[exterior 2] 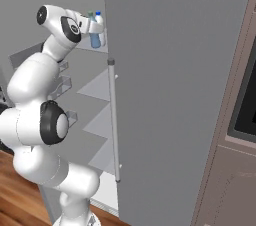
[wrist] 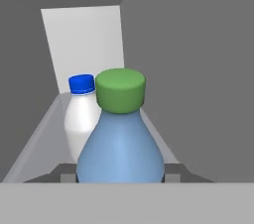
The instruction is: Take the bottled waters from the counter and place them in the freezer to freeze. Close the freezer door after placing the bottles.
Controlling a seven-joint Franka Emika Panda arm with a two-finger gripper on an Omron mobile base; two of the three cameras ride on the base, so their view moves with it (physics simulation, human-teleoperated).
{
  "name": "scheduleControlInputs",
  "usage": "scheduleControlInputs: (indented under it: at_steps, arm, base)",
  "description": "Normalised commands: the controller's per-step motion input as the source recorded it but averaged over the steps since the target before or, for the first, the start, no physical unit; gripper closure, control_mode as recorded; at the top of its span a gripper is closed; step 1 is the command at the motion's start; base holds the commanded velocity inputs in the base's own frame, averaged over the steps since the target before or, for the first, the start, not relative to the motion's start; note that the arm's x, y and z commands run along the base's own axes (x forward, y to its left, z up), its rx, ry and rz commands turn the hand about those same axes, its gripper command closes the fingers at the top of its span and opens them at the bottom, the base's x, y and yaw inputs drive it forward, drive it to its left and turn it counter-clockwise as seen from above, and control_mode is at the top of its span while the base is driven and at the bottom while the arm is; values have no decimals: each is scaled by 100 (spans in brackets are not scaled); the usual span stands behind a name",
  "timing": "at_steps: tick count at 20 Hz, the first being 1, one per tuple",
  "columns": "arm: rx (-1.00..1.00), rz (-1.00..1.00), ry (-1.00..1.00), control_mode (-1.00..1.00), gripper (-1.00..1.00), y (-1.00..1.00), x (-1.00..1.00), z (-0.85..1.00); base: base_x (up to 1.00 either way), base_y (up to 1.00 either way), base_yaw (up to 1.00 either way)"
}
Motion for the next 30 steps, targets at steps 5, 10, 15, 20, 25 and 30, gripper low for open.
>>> scheduleControlInputs:
  at_steps: [5, 10, 15, 20, 25, 30]
  arm:
    - [0, 0, 0, -100, 100, 0, 0, -16]
    - [0, 0, 0, -100, 100, 0, 2, -14]
    - [0, 0, 0, -100, 100, 0, 12, 0]
    - [0, 0, 0, -100, 100, 0, 28, 0]
    - [0, 0, 0, -100, 100, 0, 33, 0]
    - [0, 0, 0, -100, 100, 0, 18, -8]
  base:
    - [0, 0, 0]
    - [0, 0, 0]
    - [0, 0, 0]
    - [0, 0, 0]
    - [0, 0, 0]
    - [0, 0, 0]
